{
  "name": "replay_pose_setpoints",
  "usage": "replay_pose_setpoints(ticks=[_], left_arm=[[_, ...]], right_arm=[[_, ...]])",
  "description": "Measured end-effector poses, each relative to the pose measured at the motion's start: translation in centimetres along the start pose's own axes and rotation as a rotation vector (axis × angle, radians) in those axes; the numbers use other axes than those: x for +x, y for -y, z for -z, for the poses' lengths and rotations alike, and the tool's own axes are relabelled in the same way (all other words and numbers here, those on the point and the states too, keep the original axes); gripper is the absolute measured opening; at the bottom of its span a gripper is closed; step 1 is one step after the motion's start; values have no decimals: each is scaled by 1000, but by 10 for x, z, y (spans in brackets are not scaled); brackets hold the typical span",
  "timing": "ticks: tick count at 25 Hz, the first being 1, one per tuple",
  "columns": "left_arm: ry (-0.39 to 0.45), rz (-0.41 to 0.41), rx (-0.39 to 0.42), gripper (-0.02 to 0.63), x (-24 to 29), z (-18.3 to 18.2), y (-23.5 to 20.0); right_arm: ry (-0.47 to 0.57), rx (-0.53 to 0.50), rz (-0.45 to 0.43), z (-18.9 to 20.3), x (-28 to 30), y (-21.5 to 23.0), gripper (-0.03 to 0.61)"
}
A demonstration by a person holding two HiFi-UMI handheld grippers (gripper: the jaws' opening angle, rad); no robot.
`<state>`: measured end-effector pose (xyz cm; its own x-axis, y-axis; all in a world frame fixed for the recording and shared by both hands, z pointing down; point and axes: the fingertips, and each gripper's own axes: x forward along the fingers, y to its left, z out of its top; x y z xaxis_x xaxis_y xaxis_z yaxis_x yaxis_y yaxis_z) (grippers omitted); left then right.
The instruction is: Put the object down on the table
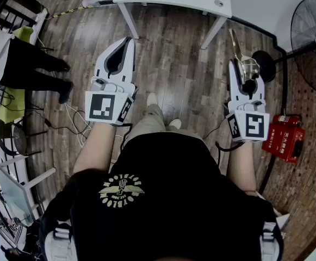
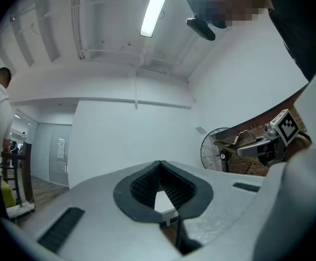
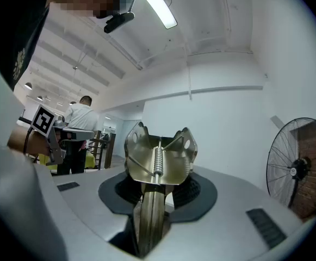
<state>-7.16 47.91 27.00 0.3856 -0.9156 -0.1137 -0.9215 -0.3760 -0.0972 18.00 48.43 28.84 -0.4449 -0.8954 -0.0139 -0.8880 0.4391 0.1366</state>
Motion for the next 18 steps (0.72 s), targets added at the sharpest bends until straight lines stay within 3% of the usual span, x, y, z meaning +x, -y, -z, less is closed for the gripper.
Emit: replay_pose_setpoints(ticks=[8,18], left_arm=[[-17,-20,5,6,3,6,-7],[-40,20,-17,6,55,32,-34]], right_arm=[[-3,11,-16,1,4,1,118],[-34,43,-1,14,59,10,118]])
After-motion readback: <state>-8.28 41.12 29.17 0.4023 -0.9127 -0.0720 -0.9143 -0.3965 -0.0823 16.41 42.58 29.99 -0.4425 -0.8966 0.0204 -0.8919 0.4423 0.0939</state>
